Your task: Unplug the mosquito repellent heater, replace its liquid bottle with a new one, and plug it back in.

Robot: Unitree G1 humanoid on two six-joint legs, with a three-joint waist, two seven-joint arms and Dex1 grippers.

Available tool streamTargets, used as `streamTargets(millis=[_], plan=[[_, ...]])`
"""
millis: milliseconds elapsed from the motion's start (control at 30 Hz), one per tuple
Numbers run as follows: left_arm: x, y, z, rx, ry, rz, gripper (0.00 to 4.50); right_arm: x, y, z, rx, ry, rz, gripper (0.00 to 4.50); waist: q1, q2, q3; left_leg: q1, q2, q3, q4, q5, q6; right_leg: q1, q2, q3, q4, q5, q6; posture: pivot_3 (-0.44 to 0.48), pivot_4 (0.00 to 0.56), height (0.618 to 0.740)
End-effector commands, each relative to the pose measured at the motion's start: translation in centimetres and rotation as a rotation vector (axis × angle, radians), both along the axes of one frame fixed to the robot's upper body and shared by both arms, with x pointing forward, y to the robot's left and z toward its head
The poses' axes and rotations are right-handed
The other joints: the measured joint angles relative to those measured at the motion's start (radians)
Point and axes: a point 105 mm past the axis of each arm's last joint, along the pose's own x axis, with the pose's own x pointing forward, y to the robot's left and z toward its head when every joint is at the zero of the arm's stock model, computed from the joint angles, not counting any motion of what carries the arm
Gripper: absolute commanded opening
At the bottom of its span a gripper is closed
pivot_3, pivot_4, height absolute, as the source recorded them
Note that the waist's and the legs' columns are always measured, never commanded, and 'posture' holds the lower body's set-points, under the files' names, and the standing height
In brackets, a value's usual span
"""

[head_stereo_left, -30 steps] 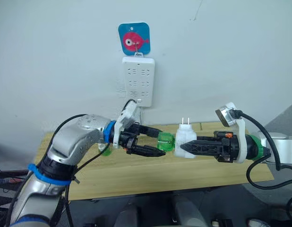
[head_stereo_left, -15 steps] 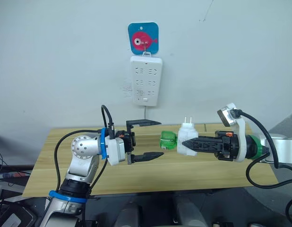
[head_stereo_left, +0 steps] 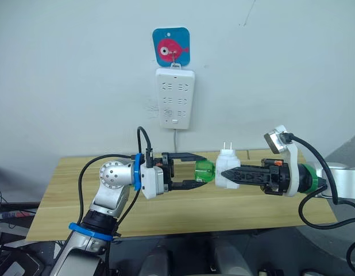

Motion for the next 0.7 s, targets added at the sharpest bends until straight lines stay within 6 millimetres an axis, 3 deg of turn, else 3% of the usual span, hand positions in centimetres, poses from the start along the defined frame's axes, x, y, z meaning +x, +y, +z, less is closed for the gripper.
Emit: streamTargets(millis=[33, 100, 200, 300, 400, 500, 700], plan=[[-0.1, -0.6, 1.0, 0.094, 0.291, -0.059, 2.29, -0.9, 0.5, 1.2, 0.024, -0.045, 0.05, 2.97, -0.004, 0.0, 0.0, -0.001, 0.0, -0.001, 0.0, 0.0, 0.0, 0.0, 0.001, 0.0, 0.0, 0.0, 0.0, -0.135, 0.146, 0.73], [1.0, -0.6, 1.1, 0.168, 0.66, -0.02, 2.29, -1.2, 0.6, 1.1, 0.016, -0.046, 0.065, 2.97, -0.006, -0.001, 0.0, 0.0, 0.0, -0.002, 0.0, 0.0, 0.0, 0.0, 0.001, -0.001, 0.001, 0.0, 0.0, -0.132, 0.145, 0.73], [0.4, 0.5, 2.1, 0.325, 1.156, -0.09, 2.29, -1.4, 0.7, 1.1, 0.006, -0.045, 0.082, 2.97, -0.012, -0.001, 0.0, -0.003, 0.0, -0.007, 0.002, 0.0, 0.0, 0.0, 0.006, -0.004, 0.0, -0.003, 0.005, -0.13, 0.144, 0.73], [0.4, 0.6, 3.7, 0.329, 1.272, -0.138, 2.29, -1.6, 0.8, 1.0, 0.007, -0.044, 0.089, 2.97, -0.027, -0.001, 0.0, -0.003, -0.001, -0.006, 0.001, 0.0, 0.0, 0.0, 0.007, -0.004, 0.001, -0.003, 0.005, -0.135, 0.145, 0.73], [0.2, 0.6, 4.3, 0.335, 1.256, -0.161, 2.29, -1.6, 0.8, 1.0, 0.012, -0.044, 0.085, 2.97, -0.034, -0.001, 0.001, -0.003, 0.0, -0.006, 0.0, 0.0, 0.0, -0.001, 0.007, -0.004, 0.001, -0.002, 0.004, -0.14, 0.147, 0.73], [0.8, 0.7, 3.6, 0.317, 1.127, -0.103, 2.29, -1.4, 0.8, 1.0, 0.022, -0.044, 0.07, 2.97, -0.032, -0.001, 0.001, -0.003, 0.001, -0.007, 0.0, 0.0, 0.0, -0.002, 0.005, -0.004, 0.002, -0.001, 0.0, -0.142, 0.148, 0.73], [0.8, 1.1, 2.1, 0.179, 0.583, -0.016, 4.24, -1.1, 0.3, 0.9, 0.028, -0.038, 0.039, 2.97, -0.026, -0.001, 0.001, -0.001, 0.0, -0.003, -0.001, 0.001, -0.001, -0.002, 0.001, 0.0, 0.001, 0.0, -0.001, -0.152, 0.15, 0.73]])
